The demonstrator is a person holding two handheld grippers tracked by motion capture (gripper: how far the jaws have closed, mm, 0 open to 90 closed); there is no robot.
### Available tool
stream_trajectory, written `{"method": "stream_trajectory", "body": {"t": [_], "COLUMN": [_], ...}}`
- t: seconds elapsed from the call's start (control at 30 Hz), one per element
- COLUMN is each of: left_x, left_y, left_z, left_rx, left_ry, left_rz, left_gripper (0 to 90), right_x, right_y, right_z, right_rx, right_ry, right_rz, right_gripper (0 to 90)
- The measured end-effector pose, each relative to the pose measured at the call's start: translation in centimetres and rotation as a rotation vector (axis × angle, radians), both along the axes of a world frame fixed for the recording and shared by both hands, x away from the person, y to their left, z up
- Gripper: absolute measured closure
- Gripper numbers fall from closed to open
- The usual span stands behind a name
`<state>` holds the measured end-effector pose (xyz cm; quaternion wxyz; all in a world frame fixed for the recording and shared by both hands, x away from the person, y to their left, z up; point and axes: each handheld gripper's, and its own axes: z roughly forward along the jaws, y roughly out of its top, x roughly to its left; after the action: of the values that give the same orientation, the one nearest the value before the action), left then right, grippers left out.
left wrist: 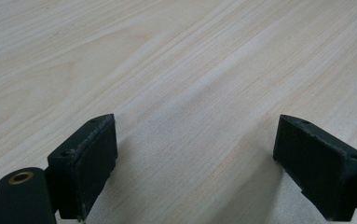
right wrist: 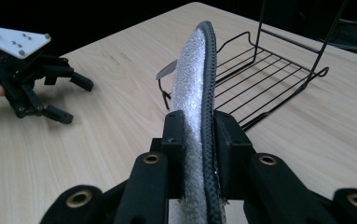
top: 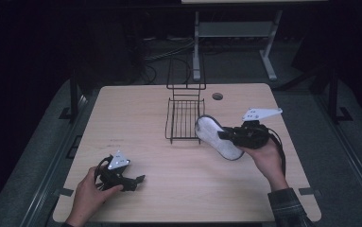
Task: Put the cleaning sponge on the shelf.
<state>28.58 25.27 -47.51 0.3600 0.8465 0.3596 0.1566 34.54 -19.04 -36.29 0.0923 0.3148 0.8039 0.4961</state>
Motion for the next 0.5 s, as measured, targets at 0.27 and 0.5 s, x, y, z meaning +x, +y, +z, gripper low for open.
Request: {"method": "stream_trajectory", "body": {"t": [0.27,0.5], "left_x": [0.0,0.0], "left_y": [0.0,0.0], "left_z": [0.0,0.0], "left_rx": [-0.003,-0.001], "left_ry": [-0.001,0.001], "left_rz": [0.002,0.001], "left_gripper": [12.7,12.7], "right_x": [1.7,3.1], "right_y": [0.9,1.9], "right_z": [0.2,0.1], "right_rx": [0.016,0.041], "right_ry": [-0.001,0.000], "right_rz": [-0.010,-0.019], "right_gripper": [75.2,75.2]}}
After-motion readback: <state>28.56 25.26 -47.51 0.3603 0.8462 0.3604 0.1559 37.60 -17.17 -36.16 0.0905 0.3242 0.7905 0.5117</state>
